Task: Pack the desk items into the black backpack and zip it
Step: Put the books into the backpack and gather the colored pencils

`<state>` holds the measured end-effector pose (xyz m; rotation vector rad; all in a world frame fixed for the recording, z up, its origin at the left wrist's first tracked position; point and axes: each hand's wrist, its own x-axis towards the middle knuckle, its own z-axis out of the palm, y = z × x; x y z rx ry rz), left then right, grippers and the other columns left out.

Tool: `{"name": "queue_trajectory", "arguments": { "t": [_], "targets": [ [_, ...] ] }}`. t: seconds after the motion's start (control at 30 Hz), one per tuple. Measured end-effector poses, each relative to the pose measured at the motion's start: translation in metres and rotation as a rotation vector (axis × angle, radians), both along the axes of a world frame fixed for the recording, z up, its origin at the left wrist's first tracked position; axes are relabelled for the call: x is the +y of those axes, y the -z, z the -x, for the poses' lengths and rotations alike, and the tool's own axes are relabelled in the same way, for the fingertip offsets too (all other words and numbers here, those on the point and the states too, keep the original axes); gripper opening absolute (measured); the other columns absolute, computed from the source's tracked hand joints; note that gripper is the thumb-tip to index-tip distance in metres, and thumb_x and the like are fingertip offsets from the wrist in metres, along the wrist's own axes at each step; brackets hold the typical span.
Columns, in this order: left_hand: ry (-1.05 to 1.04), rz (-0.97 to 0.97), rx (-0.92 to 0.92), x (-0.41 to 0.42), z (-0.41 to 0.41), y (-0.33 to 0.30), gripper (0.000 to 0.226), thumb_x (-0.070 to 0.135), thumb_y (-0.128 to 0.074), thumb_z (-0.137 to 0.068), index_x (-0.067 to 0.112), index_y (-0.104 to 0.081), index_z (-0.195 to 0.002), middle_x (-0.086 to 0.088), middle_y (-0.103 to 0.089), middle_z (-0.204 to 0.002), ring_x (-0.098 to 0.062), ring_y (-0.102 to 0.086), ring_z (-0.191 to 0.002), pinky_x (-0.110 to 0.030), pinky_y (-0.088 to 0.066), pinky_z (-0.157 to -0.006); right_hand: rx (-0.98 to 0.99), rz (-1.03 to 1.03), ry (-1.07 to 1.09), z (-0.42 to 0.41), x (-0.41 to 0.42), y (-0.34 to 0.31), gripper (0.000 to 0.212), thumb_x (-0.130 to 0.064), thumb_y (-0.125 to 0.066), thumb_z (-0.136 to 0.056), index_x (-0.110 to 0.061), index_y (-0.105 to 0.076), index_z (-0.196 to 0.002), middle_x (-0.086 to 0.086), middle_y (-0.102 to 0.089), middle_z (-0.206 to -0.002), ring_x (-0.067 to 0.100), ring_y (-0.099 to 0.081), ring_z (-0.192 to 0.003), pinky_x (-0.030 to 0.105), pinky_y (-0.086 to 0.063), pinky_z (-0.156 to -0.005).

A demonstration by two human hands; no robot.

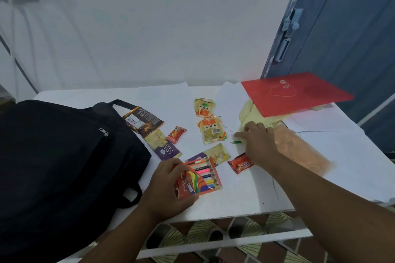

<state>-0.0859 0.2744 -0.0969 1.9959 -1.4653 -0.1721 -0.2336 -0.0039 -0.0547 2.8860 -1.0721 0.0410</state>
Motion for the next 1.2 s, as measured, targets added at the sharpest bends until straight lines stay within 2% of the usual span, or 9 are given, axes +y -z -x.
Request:
{"name": "queue_trajectory", "arguments": {
  "t": [0.1, 0.2, 0.27, 0.37, 0.5, 0.63, 0.73, 0.87, 1.2],
  "targets": [
    [-0.007, -0.004, -0.002, -0.001, -0.001, 0.001, 0.062, 0.073, -0.07, -0.072, 0.04, -0.056, -0.122, 0.019, -0.046, -0.127, 0.003, -0.042, -0.116, -0.011, -0.036, -0.093, -0.061, -0.011, -0.074, -0.003, 0.004, 0.007, 0.028, -0.03, -0.055, -0.095, -0.042, -0.069, -0.116, -0.005, -0.053, -0.119, 0.023, -0.044, -0.114, 0.041, -0.027, -0.091],
    [-0.01, -0.005, -0.006, -0.002, 0.0, 0.001, 0.062, 0.075, -0.068, -0.072, 0.04, -0.055, -0.122, 0.019, -0.046, -0.128, 0.003, -0.042, -0.117, -0.011, -0.036, -0.094, -0.209, 0.013, -0.131, -0.004, 0.005, 0.016, 0.011, -0.028, -0.071, -0.088, -0.034, -0.078, -0.094, -0.004, -0.059, -0.112, 0.024, -0.049, -0.108, 0.037, -0.022, -0.082],
    [-0.008, 0.003, -0.009, -0.002, 0.0, 0.0, 0.062, 0.075, -0.068, -0.072, 0.04, -0.056, -0.122, 0.018, -0.048, -0.129, 0.004, -0.042, -0.117, -0.012, -0.035, -0.095, -0.339, -0.025, -0.163, -0.005, 0.007, 0.019, 0.008, -0.025, -0.077, -0.084, -0.03, -0.076, -0.09, -0.005, -0.06, -0.104, 0.023, -0.051, -0.102, 0.034, -0.021, -0.079],
    [-0.003, 0.009, -0.007, -0.002, -0.001, 0.0, 0.063, 0.076, -0.066, -0.073, 0.039, -0.056, -0.123, 0.018, -0.049, -0.13, 0.004, -0.041, -0.118, -0.013, -0.034, -0.096, -0.64, -0.278, -0.23, -0.01, 0.027, 0.012, 0.008, -0.015, -0.07, -0.09, -0.019, -0.065, -0.095, -0.005, -0.058, -0.092, 0.018, -0.054, -0.087, 0.032, -0.041, -0.073],
    [0.01, 0.013, -0.012, -0.002, -0.002, 0.0, 0.066, 0.074, -0.068, -0.072, 0.035, -0.059, -0.124, 0.017, -0.05, -0.132, 0.002, -0.042, -0.12, -0.017, -0.035, -0.1, -0.945, -0.501, -0.269, -0.012, 0.081, -0.007, 0.015, -0.001, -0.067, -0.086, -0.012, -0.057, -0.088, -0.001, -0.058, -0.083, 0.013, -0.058, -0.076, 0.029, -0.05, -0.063],
    [0.035, 0.024, -0.021, -0.002, -0.003, -0.002, 0.067, 0.071, -0.073, -0.071, 0.031, -0.062, -0.124, 0.014, -0.053, -0.131, -0.003, -0.046, -0.12, -0.023, -0.038, -0.1, -0.86, -0.54, -0.433, -0.002, 0.114, 0.007, 0.01, -0.007, -0.062, -0.085, -0.015, -0.058, -0.09, -0.004, -0.057, -0.088, 0.013, -0.057, -0.078, 0.03, -0.05, -0.064],
    [0.032, 0.028, -0.019, -0.001, -0.003, -0.002, 0.066, 0.069, -0.074, -0.071, 0.03, -0.063, -0.124, 0.014, -0.054, -0.131, -0.002, -0.047, -0.12, -0.022, -0.038, -0.1, -0.716, -0.398, -0.438, 0.014, 0.109, 0.032, 0.009, -0.013, -0.059, -0.088, -0.017, -0.064, -0.093, -0.007, -0.059, -0.092, 0.008, -0.055, -0.084, 0.024, -0.046, -0.068],
    [0.033, 0.028, -0.021, 0.0, -0.002, -0.001, 0.064, 0.069, -0.072, -0.072, 0.032, -0.061, -0.123, 0.015, -0.054, -0.132, 0.001, -0.045, -0.121, -0.02, -0.038, -0.1, -0.668, -0.304, -0.286, 0.028, 0.099, 0.054, 0.023, -0.013, -0.063, -0.088, -0.018, -0.074, -0.108, -0.007, -0.066, -0.102, 0.008, -0.054, -0.097, 0.026, -0.047, -0.081],
    [0.013, 0.0, -0.042, 0.002, -0.001, 0.003, 0.066, 0.072, -0.07, -0.073, 0.036, -0.059, -0.127, 0.018, -0.052, -0.136, 0.013, -0.035, -0.124, -0.008, -0.026, -0.101, -0.575, -0.23, -0.402, 0.025, 0.102, 0.052, 0.05, 0.002, -0.071, -0.073, -0.031, -0.074, -0.11, -0.008, -0.062, -0.099, 0.016, -0.055, -0.096, 0.033, -0.039, -0.08]
  ]
}}
